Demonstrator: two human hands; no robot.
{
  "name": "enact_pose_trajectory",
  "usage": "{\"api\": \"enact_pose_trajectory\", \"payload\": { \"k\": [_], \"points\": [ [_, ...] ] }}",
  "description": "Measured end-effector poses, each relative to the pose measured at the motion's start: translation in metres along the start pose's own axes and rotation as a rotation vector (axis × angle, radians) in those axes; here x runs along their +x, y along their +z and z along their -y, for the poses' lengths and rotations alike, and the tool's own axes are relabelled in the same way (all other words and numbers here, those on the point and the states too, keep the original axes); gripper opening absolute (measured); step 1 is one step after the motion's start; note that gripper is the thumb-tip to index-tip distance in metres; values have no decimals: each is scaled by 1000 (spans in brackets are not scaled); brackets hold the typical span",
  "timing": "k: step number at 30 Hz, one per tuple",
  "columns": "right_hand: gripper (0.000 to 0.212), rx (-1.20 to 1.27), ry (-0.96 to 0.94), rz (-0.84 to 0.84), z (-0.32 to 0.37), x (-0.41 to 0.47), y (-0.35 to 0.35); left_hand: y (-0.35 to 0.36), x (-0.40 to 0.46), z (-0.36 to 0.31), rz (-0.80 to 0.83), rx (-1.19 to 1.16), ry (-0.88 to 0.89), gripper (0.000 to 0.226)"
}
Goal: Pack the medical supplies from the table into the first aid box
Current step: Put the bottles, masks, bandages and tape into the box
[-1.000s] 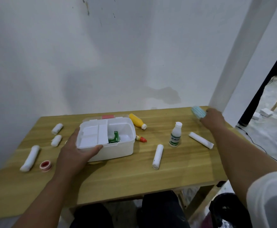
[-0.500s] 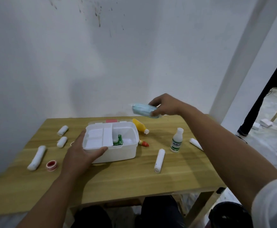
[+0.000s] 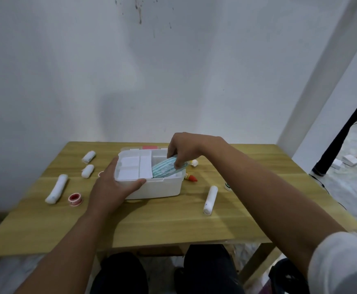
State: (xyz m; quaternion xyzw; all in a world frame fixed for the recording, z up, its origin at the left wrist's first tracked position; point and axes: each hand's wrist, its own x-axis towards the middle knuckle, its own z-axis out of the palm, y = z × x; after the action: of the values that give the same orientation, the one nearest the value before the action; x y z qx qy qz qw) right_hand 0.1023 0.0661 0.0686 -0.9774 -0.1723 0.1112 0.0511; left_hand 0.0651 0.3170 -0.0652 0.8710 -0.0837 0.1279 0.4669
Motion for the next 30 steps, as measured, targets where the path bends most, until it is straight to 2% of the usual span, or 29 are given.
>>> {"api": "enact_pose_trajectory", "payload": {
  "k": [7,12,18,23,30],
  "points": [
    [33,117,-20,79,-3,-1,-1,-2,0,3,32,21,-31,113],
    [35,118,-14,76,0,1,2,-3,1,2,40,29,-39,122],
    [36,100,-12,68,4,3,7,-2,2,5,46,34,-34,122],
    [33,84,0,174,4,6,11,-2,1,4,51,29,-35,124],
    [33,103,-6,14,11,20,46,1,2,5,46,35,-21,117]
  ]
}}
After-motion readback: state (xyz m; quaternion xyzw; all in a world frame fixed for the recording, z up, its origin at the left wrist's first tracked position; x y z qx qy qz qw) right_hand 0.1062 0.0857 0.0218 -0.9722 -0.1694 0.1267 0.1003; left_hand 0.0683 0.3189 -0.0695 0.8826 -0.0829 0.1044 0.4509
